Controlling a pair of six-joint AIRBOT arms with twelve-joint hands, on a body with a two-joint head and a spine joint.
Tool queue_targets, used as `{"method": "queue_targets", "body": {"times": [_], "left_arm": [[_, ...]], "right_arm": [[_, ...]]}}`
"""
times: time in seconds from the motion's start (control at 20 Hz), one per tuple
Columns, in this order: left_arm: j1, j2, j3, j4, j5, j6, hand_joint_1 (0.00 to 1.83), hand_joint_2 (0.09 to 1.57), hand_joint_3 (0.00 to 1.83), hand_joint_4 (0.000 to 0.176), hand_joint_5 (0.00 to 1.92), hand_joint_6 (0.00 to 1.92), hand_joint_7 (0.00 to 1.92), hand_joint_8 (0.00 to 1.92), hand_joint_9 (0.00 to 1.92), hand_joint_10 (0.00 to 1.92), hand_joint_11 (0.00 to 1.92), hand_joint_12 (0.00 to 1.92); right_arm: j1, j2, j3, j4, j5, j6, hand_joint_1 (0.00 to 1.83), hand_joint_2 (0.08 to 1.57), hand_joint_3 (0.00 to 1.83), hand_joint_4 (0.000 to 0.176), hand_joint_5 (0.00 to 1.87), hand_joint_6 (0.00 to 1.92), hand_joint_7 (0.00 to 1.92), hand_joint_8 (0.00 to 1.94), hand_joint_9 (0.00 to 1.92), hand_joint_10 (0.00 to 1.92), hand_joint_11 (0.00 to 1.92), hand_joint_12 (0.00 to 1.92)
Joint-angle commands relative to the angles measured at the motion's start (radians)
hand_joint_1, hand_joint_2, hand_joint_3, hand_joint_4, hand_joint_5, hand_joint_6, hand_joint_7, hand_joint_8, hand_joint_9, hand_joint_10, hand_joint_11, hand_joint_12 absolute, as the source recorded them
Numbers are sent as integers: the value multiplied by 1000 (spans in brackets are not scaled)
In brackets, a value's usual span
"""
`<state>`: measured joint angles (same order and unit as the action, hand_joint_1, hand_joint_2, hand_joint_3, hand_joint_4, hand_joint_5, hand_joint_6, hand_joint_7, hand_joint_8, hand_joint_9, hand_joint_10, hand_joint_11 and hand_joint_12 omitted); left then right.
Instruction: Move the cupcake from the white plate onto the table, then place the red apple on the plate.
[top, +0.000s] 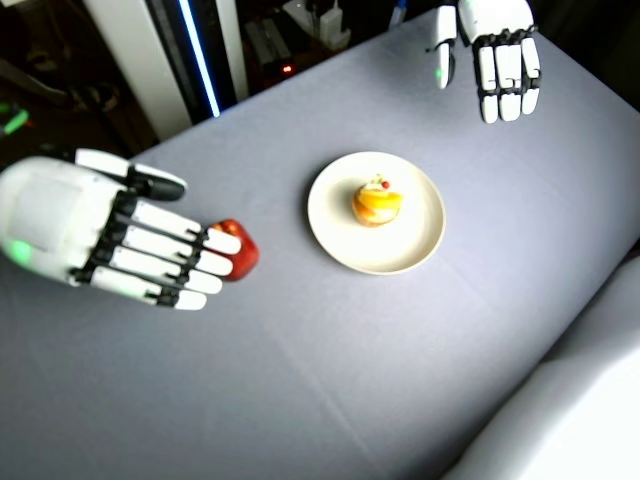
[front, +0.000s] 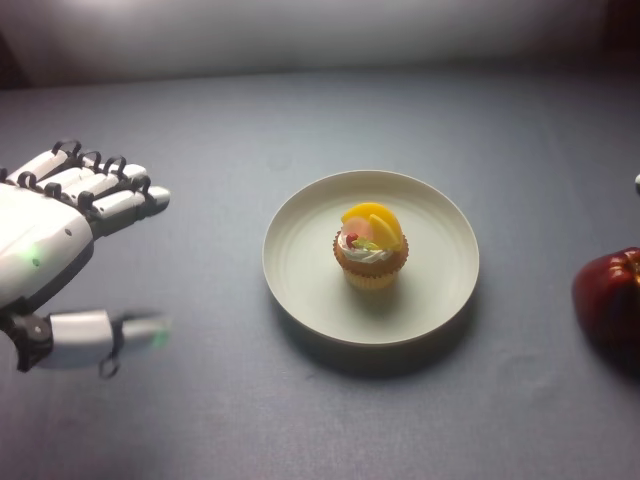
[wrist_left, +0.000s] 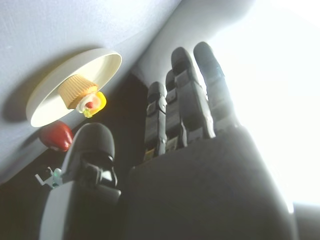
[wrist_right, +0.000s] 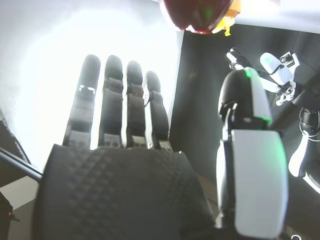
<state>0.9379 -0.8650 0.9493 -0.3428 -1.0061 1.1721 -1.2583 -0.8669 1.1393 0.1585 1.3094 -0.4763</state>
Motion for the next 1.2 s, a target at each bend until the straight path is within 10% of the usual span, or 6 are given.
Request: {"method": "queue_targets", "body": {"times": [0.0,0.25,0.45,0.75,0.95,1.15], "left_arm": [[-6,-1,5,11,-112,-4,537,902,4,22,365,2,241,2,245,20,0,641],[-6,-4,5,11,-111,-4,502,924,9,46,347,0,213,0,230,2,0,619],[-37,-35,30,31,-94,-23,546,924,0,172,219,2,133,3,157,2,0,403],[-176,-147,124,112,20,-60,846,922,0,124,270,1,195,1,199,3,0,408],[-351,-290,232,225,185,-83,946,886,2,174,271,0,191,1,220,0,0,104],[-413,-369,299,255,253,-104,808,872,1,176,235,0,185,1,246,3,0,668]], "right_arm": [[7,0,7,26,115,5,858,1004,2,3,367,5,342,6,351,14,52,844],[7,-3,8,24,112,5,831,1010,3,7,356,1,338,1,355,6,62,831],[8,-5,8,23,111,5,824,1022,1,0,355,0,319,0,329,0,7,868],[13,-5,7,16,111,5,761,1046,0,38,166,0,282,0,302,1,0,834],[18,-8,10,14,111,5,740,1023,0,40,101,0,194,2,242,9,0,696],[23,-14,14,12,107,5,630,1055,1,68,0,0,144,1,196,1,0,435]]}}
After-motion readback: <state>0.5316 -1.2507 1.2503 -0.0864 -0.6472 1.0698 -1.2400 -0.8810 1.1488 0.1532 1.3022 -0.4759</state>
